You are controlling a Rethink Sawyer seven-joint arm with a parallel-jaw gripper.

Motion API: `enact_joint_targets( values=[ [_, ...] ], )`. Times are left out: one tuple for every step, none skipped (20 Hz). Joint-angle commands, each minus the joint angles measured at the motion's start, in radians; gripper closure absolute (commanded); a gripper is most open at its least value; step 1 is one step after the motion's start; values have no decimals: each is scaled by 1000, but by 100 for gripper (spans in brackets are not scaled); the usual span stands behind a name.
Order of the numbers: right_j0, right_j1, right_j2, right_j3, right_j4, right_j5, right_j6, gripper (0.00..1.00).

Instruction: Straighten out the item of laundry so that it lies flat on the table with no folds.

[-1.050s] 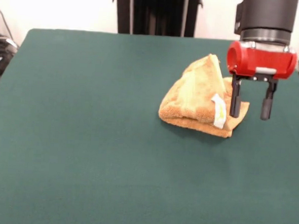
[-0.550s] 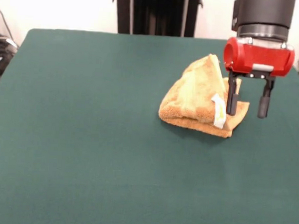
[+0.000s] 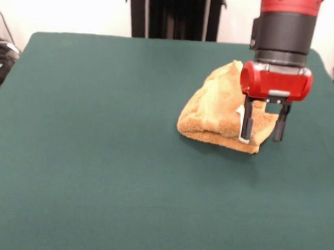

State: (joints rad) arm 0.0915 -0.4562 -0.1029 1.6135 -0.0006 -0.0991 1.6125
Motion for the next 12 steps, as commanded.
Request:
enact_joint_targets(
  values=[
    [55,156,12,14,10,-23,171,0],
    [58,166,14,19,9,-44,178,0],
    [65,179,9,23,9,-77,189,0],
    [78,192,-3,23,17,-95,196,0],
    [78,203,-2,25,15,-116,201,0],
    [72,210,6,28,8,-127,202,0],
    [65,215,16,37,2,-141,207,0],
    [77,221,5,44,8,-159,213,0],
    [84,223,-2,57,8,-194,221,0],
    [86,226,1,71,2,-225,228,0],
    [91,228,-1,82,3,-246,233,0],
    [100,231,-6,91,7,-275,238,0]
  ],
)
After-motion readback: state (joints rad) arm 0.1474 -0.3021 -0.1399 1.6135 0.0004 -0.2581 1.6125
